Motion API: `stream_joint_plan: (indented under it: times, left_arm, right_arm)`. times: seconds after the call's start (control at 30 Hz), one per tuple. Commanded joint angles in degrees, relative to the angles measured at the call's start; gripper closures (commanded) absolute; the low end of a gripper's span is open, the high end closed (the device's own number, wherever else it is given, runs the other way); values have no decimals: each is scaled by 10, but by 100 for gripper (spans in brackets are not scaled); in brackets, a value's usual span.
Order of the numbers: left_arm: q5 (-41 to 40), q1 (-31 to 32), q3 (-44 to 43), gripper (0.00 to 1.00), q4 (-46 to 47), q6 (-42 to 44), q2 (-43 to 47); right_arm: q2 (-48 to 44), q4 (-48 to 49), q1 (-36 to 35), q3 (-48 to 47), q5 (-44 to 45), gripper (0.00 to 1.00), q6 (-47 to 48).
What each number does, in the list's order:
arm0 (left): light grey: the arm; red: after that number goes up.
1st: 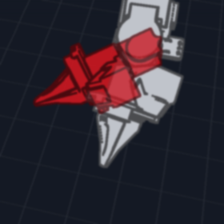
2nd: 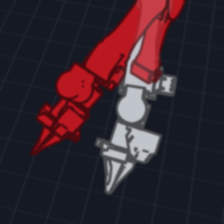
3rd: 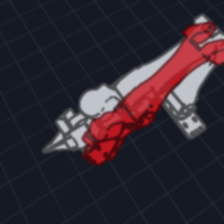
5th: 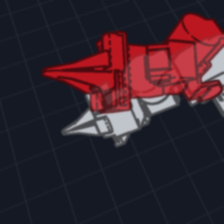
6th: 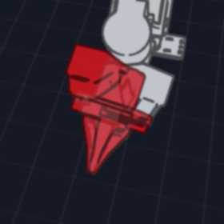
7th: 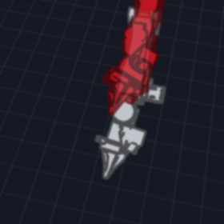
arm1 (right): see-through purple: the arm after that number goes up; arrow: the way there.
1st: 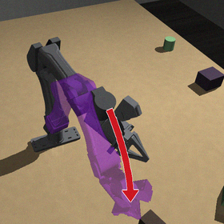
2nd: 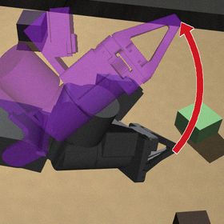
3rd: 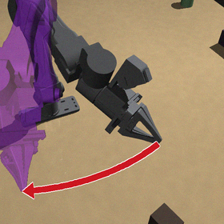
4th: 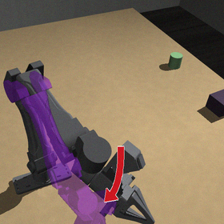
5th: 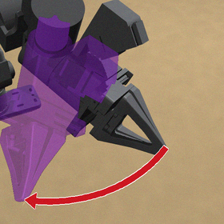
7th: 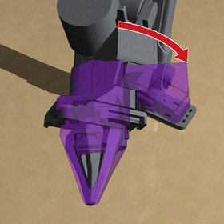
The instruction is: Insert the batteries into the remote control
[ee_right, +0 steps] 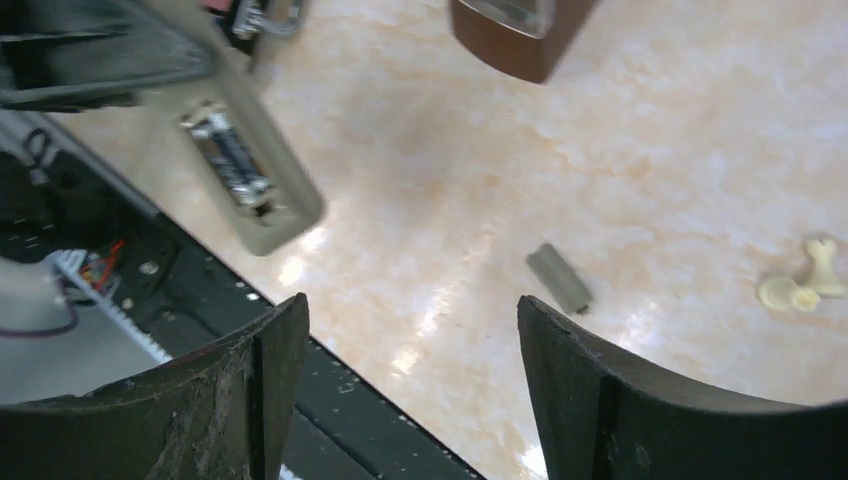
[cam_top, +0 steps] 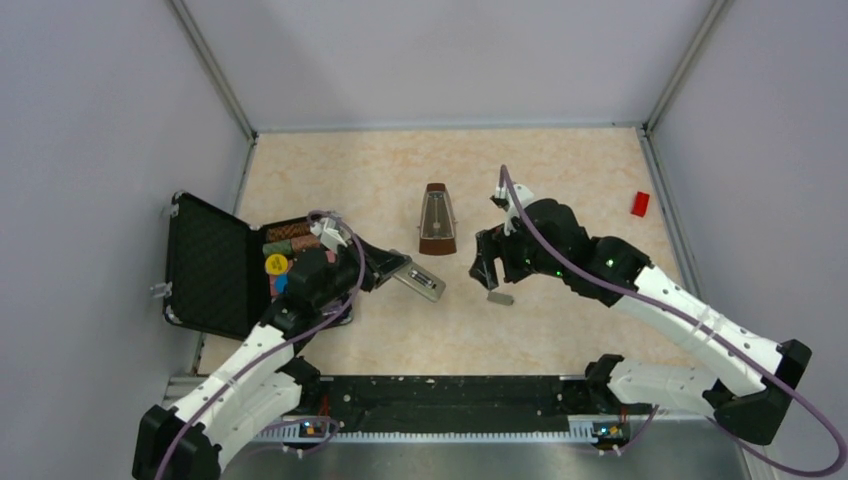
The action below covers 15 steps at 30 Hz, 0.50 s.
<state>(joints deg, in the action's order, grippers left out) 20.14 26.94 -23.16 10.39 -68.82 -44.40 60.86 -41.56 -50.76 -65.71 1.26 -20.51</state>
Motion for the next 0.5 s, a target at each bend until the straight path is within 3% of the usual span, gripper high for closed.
stream_joint_plan:
  times: [0.0, 0.23, 0.47]
  left_arm:
    - [37, -38, 14, 100, 72, 19, 30]
    - [38, -110, -21, 100, -43, 62, 62]
    - [79, -158, -25, 100, -29, 50, 38]
  right_arm:
    - [22, -19, 57, 52, 40, 27, 36]
    - [136, -17, 94, 63, 18, 29, 263]
    - [209, -14, 104, 77, -17, 29, 401]
